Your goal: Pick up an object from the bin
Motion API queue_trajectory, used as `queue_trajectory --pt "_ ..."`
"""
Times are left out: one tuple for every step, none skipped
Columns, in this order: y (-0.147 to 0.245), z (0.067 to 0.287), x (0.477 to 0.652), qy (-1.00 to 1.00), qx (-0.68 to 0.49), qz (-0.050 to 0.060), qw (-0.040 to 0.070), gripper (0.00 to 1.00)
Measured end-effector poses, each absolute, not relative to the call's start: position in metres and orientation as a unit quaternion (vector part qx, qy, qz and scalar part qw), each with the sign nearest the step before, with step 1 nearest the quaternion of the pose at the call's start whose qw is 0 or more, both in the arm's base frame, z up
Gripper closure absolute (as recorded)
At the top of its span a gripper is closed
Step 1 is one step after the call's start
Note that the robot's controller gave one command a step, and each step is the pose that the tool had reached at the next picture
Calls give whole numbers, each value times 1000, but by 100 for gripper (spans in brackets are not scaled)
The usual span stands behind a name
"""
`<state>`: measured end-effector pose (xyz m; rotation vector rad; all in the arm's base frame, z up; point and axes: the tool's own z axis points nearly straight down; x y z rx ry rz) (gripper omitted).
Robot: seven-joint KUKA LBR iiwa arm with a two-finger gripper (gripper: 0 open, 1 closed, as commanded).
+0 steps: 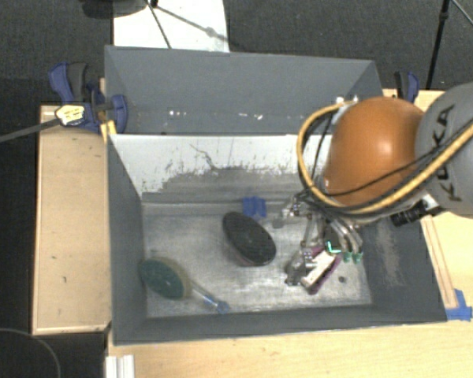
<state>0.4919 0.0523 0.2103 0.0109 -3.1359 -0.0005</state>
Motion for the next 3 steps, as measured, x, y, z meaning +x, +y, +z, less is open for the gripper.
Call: queue_trajectory --pt "64 81 543 -997 77 0 -7 0" --pt "63 82 541 -997 75 0 -4 100" --pt "84 211 523 -982 188 0 -4 100"
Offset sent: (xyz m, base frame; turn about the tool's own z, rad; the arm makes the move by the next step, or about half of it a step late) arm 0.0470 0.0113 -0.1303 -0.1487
